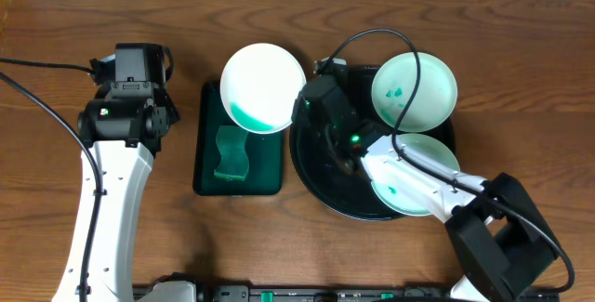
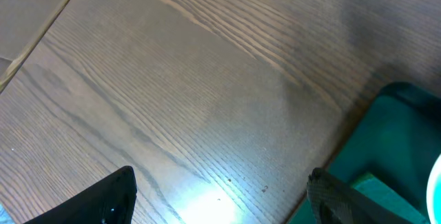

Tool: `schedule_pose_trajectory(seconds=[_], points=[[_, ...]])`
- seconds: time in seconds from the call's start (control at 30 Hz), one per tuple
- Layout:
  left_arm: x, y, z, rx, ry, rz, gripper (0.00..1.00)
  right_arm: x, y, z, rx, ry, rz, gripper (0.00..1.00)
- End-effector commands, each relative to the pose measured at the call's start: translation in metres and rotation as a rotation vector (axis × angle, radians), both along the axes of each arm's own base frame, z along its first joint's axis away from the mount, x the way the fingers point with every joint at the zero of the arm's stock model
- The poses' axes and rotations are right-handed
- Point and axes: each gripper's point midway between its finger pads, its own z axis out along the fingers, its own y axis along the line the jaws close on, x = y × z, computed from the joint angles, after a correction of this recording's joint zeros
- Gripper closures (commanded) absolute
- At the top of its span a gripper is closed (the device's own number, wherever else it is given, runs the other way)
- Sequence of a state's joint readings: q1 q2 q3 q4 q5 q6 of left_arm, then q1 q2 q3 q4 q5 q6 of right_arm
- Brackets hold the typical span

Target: Clean dirty plates on tray and stack at the side

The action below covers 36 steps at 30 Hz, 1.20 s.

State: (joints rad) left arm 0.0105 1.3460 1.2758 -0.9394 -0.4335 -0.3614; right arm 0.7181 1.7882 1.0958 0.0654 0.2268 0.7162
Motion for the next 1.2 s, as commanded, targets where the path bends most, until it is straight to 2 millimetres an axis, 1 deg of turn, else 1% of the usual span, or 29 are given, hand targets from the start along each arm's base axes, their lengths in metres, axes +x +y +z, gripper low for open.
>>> schedule_pose_trajectory(seconds=[0.0, 0.1, 0.27, 0.3, 0.37, 0.43, 0.57, 0.7, 0.77, 0.87, 1.0, 1.17], points=[[-0.003, 0.005, 0.007, 0.026, -0.006, 0.005, 0.2, 0.01, 0.001, 0.025, -0.121, -0.161, -0.004, 0.99], [-0.003, 0.005, 0.007, 0.026, -0.006, 0.005, 0.2, 0.012, 0.009, 0.043, -0.236, -0.278, 0.051, 0.99], [-0.003, 0.005, 0.007, 0.026, -0.006, 0.005, 0.2, 0.01, 0.023, 0.079, -0.51, -0.485, 0.13, 0.99], [-0.003, 0.005, 0.007, 0.026, -0.006, 0.005, 0.2, 0.009, 0.024, 0.09, -0.585, -0.54, 0.128, 0.99], [-0.003, 0.005, 0.007, 0.026, -0.006, 0.005, 0.2, 0.005, 0.025, 0.11, -0.679, -0.623, 0.095, 0.99], [-0.003, 0.005, 0.007, 0.026, -0.006, 0.005, 0.2, 0.0, 0.028, 0.136, -0.765, -0.723, 0.056, 0.99], [-0.003, 0.005, 0.007, 0.026, -0.006, 0.005, 0.2, -0.012, 0.036, 0.175, -0.874, -0.863, 0.023, 0.99], [-0.003, 0.005, 0.007, 0.026, -0.006, 0.005, 0.2, -0.026, 0.043, 0.203, -0.921, -0.966, 0.0, 0.99], [-0.003, 0.005, 0.007, 0.026, -0.006, 0.005, 0.2, -0.032, 0.047, 0.211, -0.941, -0.999, -0.001, 0.99], [-0.003, 0.005, 0.007, 0.026, -0.006, 0.005, 0.2, -0.037, 0.049, 0.218, -0.982, -1.029, 0.004, 0.99], [-0.003, 0.005, 0.007, 0.026, -0.006, 0.005, 0.2, -0.038, 0.054, 0.219, -1.045, -1.058, 0.046, 0.99], [-0.003, 0.005, 0.007, 0.026, -0.006, 0.005, 0.2, -0.038, 0.056, 0.219, -1.049, -1.069, 0.059, 0.99]])
